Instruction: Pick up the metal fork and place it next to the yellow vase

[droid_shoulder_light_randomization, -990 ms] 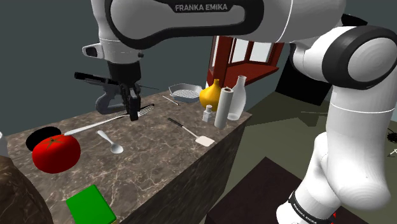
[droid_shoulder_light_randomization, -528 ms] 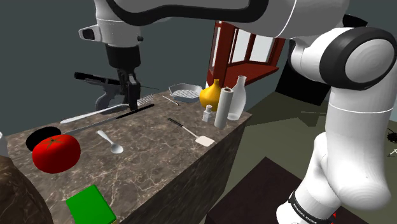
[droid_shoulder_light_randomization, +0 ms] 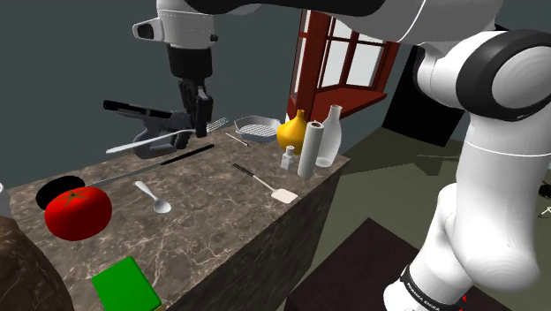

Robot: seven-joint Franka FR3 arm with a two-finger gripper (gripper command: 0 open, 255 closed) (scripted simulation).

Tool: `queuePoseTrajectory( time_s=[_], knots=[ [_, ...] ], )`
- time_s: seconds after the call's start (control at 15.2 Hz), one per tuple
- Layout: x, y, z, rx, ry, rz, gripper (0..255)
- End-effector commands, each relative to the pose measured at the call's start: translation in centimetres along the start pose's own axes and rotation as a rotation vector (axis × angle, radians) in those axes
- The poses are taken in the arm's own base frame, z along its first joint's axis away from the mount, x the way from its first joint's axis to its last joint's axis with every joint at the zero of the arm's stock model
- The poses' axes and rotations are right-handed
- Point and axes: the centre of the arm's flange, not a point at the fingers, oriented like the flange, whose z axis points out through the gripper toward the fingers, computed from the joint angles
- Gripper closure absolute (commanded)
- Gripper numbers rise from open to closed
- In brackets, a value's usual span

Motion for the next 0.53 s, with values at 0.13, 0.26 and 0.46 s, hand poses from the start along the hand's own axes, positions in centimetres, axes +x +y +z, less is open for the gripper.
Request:
queuePoseTrajectory(
  time_s=[0.13, 0.26, 0.46],
  knots=[
    [-5.2, 1.3, 0.4, 0.0, 0.0, 0.0, 255],
    [-7.7, 1.8, 0.5, 0.0, 0.0, 0.0, 255],
    [-11.6, 2.7, 0.7, 0.0, 0.0, 0.0, 255]
  ],
)
